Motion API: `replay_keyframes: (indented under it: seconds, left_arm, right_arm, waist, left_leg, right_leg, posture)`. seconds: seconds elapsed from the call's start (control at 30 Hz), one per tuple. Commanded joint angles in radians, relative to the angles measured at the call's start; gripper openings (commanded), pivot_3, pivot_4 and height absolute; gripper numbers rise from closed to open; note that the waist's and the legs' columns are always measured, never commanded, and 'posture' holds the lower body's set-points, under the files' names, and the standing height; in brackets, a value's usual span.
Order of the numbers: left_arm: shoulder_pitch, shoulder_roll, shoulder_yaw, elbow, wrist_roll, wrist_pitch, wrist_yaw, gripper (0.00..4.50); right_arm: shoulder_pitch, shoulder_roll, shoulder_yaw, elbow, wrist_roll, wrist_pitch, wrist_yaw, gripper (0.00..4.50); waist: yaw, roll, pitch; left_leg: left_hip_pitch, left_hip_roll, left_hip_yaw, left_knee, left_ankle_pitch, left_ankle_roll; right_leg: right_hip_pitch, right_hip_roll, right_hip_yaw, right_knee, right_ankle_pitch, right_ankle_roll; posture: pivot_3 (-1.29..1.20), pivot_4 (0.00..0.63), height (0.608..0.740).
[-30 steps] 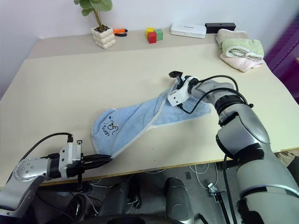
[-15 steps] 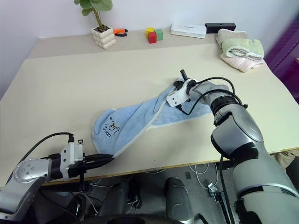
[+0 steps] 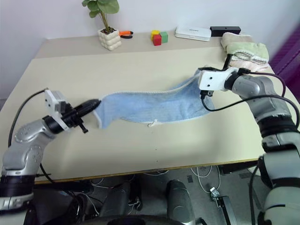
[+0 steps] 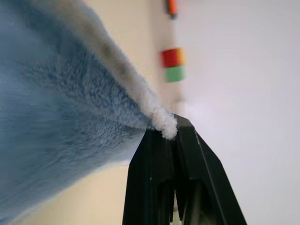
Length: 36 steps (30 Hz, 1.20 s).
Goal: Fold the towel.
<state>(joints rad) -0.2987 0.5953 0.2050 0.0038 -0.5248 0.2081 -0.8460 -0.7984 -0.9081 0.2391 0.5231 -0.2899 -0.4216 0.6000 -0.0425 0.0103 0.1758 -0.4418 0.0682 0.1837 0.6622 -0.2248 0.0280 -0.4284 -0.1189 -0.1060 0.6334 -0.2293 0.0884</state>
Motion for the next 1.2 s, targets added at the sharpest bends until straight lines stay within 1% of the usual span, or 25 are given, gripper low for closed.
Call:
replay_keyframes:
  seconds: [0.03,0.1,0.17,0.23,0.3,0.33,0.43,0.53,0.6,0.7,0.73,0.77,0.83,0.87,0.93,1.03,1.07,1.13,1.2]
  left_arm:
    - [-0.200,-0.008,-0.037,0.226,0.123,-0.160,-0.006,0.00]
    - [-0.338,-0.020,-0.059,0.389,0.179,-0.250,-0.012,0.00]
    - [-0.502,-0.027,-0.085,0.592,0.251,-0.354,0.002,0.00]
    - [-0.674,-0.027,-0.113,0.824,0.337,-0.468,0.052,0.00]
    - [-0.795,-0.025,-0.126,0.989,0.390,-0.555,0.088,0.00]
    - [-0.858,-0.020,-0.131,1.054,0.412,-0.584,0.106,0.00]
    - [-0.976,-0.005,-0.136,1.165,0.452,-0.650,0.108,0.00]
    - [-1.020,0.037,-0.134,1.201,0.477,-0.706,0.087,0.00]
    - [-1.023,0.063,-0.127,1.203,0.478,-0.737,0.046,0.00]
    - [-0.994,0.104,-0.111,1.186,0.458,-0.767,-0.028,0.00]
    - [-0.972,0.113,-0.104,1.175,0.445,-0.777,-0.062,0.00]
    - [-0.937,0.121,-0.096,1.155,0.423,-0.779,-0.122,0.00]
    - [-0.834,0.132,-0.079,1.098,0.376,-0.781,-0.233,0.00]
    - [-0.786,0.136,-0.074,1.067,0.357,-0.773,-0.282,0.00]
    - [-0.716,0.144,-0.068,1.011,0.331,-0.744,-0.341,0.00]
    - [-0.567,0.164,-0.062,0.882,0.264,-0.636,-0.464,0.00]
    - [-0.506,0.173,-0.063,0.834,0.253,-0.629,-0.495,0.00]
    - [-0.403,0.197,-0.070,0.761,0.242,-0.603,-0.541,0.00]
    - [-0.331,0.219,-0.077,0.708,0.242,-0.585,-0.563,0.00]
  right_arm:
    - [-0.049,-0.001,-0.061,-0.088,-0.025,0.105,-0.026,0.06]
    - [-0.086,0.018,-0.032,-0.038,-0.094,0.127,-0.070,0.06]
    - [-0.155,0.054,0.008,0.078,-0.169,0.138,-0.142,0.06]
    - [-0.252,0.106,0.055,0.244,-0.239,0.132,-0.225,0.06]
    - [-0.345,0.143,0.106,0.389,-0.308,0.124,-0.310,0.06]
    - [-0.406,0.156,0.151,0.463,-0.371,0.146,-0.374,0.06]
    - [-0.525,0.189,0.186,0.598,-0.411,0.169,-0.460,0.06]
    - [-0.562,0.180,0.178,0.611,-0.398,0.140,-0.463,0.06]
    - [-0.556,0.156,0.178,0.591,-0.397,0.115,-0.445,0.06]
    - [-0.488,0.109,0.122,0.466,-0.324,0.085,-0.351,0.06]
    - [-0.435,0.089,0.103,0.394,-0.289,0.087,-0.291,0.06]
    - [-0.346,0.062,0.077,0.277,-0.229,0.114,-0.191,0.06]
    - [-0.150,-0.009,0.029,0.019,-0.165,0.185,-0.054,0.06]
    - [-0.069,-0.030,0.003,-0.089,-0.127,0.233,0.006,0.06]
    - [0.040,-0.050,-0.040,-0.244,-0.086,0.314,0.075,0.06]
    - [0.200,-0.092,-0.071,-0.415,-0.051,0.378,0.167,0.06]
    - [0.256,-0.109,-0.080,-0.463,-0.029,0.392,0.205,0.06]
    - [0.316,-0.129,-0.102,-0.519,-0.010,0.424,0.238,0.06]
    - [0.345,-0.140,-0.121,-0.542,-0.004,0.442,0.252,0.06]
  waist:
    - [0.000,0.000,0.000]
    - [0.002,-0.001,-0.001]
    - [0.001,-0.002,0.000]
    - [-0.001,-0.004,0.000]
    - [-0.004,-0.004,0.001]
    - [-0.005,-0.004,0.001]
    - [-0.005,-0.003,0.002]
    - [-0.008,-0.003,0.002]
    - [-0.013,-0.003,0.002]
    - [-0.014,-0.004,0.002]
    - [-0.014,-0.004,0.002]
    - [-0.011,-0.004,0.002]
    - [-0.003,-0.004,0.001]
    - [-0.002,-0.004,0.001]
    - [-0.002,-0.004,0.002]
    - [-0.002,-0.004,0.003]
    - [-0.002,-0.004,0.003]
    - [-0.002,-0.005,0.002]
    - [-0.002,-0.005,0.002]
  left_leg:
    - [0.000,0.000,0.000,0.000,0.000,0.000]
    - [0.000,0.000,0.000,0.001,0.000,0.000]
    - [-0.001,0.000,0.000,0.001,0.000,0.000]
    - [-0.001,-0.001,0.001,0.002,0.000,0.001]
    - [-0.002,-0.001,0.002,0.001,0.000,0.001]
    - [-0.002,-0.001,0.002,0.000,0.000,0.001]
    - [-0.004,-0.001,0.005,-0.003,0.000,0.000]
    - [-0.004,-0.001,0.006,-0.009,0.001,-0.001]
    - [-0.003,-0.001,0.007,-0.012,0.002,-0.002]
    - [-0.003,-0.002,0.007,-0.012,0.002,-0.002]
    - [-0.003,-0.002,0.007,-0.011,0.002,-0.002]
    - [-0.003,-0.002,0.007,-0.011,0.002,-0.002]
    - [0.000,-0.002,0.006,-0.011,0.002,-0.002]
    - [0.000,-0.002,0.006,-0.011,0.002,-0.002]
    - [0.000,-0.002,0.005,-0.009,0.002,-0.002]
    - [-0.004,-0.001,0.004,-0.001,0.002,-0.001]
    - [-0.003,0.000,0.004,0.000,0.001,0.000]
    - [-0.003,0.000,0.002,0.002,0.000,0.001]
    - [-0.002,0.000,0.001,0.002,-0.001,0.002]
  right_leg:
    - [0.000,0.000,0.000,0.000,0.000,0.000]
    - [0.000,0.000,0.000,0.000,0.000,0.000]
    - [-0.001,0.000,0.000,0.000,0.000,0.000]
    - [-0.001,0.000,0.000,0.000,0.000,0.000]
    - [-0.001,0.000,0.000,-0.001,0.000,0.000]
    - [-0.002,0.000,0.000,-0.001,0.000,0.000]
    - [-0.006,0.000,0.001,0.000,0.000,0.001]
    - [-0.008,0.000,0.001,-0.001,-0.001,0.002]
    - [-0.008,0.000,0.001,-0.002,-0.001,0.002]
    - [-0.008,0.000,0.001,-0.002,-0.001,0.002]
    - [-0.008,0.000,0.001,-0.002,-0.001,0.002]
    - [-0.008,0.000,0.001,-0.002,-0.001,0.002]
    - [-0.004,0.000,0.001,-0.002,-0.002,0.003]
    - [-0.004,0.000,0.001,-0.003,-0.002,0.003]
    - [-0.004,0.000,0.001,-0.001,-0.002,0.003]
    - [-0.006,0.000,0.001,0.004,-0.002,0.003]
    - [-0.006,0.000,0.001,0.004,-0.002,0.003]
    - [-0.005,-0.001,0.001,0.004,-0.002,0.002]
    - [-0.004,-0.001,0.001,0.004,-0.002,0.002]
  posture:
    - [0.00,0.150,0.740]
    - [0.00,0.150,0.740]
    - [0.00,0.150,0.740]
    - [0.00,0.150,0.740]
    - [0.00,0.150,0.740]
    - [0.00,0.150,0.740]
    - [0.00,0.150,0.740]
    - [0.00,0.150,0.740]
    - [0.00,0.150,0.740]
    - [0.00,0.150,0.740]
    - [0.00,0.150,0.740]
    - [0.00,0.150,0.740]
    - [0.00,0.150,0.740]
    - [0.00,0.150,0.740]
    - [0.00,0.150,0.740]
    - [0.00,0.150,0.740]
    - [0.00,0.150,0.740]
    - [0.00,0.150,0.740]
    - [0.00,0.150,0.740]
